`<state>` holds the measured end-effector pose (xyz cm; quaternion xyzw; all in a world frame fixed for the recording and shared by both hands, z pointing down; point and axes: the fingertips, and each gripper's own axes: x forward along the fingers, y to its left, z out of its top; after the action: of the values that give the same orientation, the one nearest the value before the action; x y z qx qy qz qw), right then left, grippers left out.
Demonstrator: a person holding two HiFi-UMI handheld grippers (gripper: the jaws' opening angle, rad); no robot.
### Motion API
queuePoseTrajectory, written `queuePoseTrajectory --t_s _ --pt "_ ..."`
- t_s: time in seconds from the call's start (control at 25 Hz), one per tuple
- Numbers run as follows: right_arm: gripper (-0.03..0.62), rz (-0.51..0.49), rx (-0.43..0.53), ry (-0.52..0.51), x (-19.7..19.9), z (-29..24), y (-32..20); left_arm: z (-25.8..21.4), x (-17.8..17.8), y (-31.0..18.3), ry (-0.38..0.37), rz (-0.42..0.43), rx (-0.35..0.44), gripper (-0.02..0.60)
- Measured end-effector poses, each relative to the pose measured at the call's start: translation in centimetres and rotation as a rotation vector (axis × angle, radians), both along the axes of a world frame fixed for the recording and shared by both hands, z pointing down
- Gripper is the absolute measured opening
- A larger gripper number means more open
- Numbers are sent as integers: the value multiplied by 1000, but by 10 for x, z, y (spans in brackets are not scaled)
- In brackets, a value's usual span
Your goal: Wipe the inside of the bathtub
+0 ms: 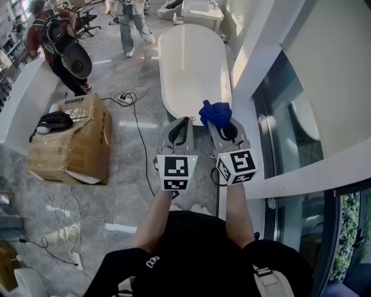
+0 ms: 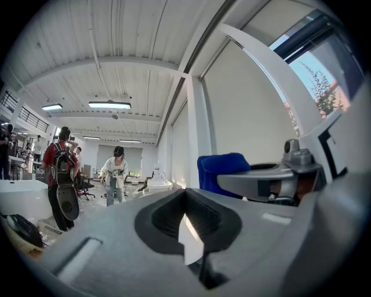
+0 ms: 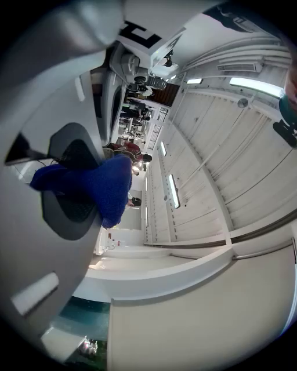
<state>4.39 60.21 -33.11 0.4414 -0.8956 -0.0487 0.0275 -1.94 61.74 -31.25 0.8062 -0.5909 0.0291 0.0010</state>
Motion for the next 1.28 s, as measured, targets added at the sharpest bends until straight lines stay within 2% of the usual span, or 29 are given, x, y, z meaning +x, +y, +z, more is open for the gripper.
queuePoseTrajectory --t_s 0.36,0.52,0.6,0.88,1.08,1.28 --pt "75 -48 -15 12 2 5 -2 8 6 -3 -20 -39 -45 3" --pt "77 -60 -24 15 -19 14 -2 19 -15 -5 3 -59 -67 3" --pt "77 -52 -37 32 -23 23 -2 30 -21 -7 14 -50 -95 3" --pt "77 25 -96 44 14 47 -28 60 6 -24 47 24 -164 3" --pt "77 39 -164 43 29 84 -67 96 17 -61 44 36 -235 3" --pt "77 58 -217 26 52 103 -146 119 33 -133 28 36 -298 3"
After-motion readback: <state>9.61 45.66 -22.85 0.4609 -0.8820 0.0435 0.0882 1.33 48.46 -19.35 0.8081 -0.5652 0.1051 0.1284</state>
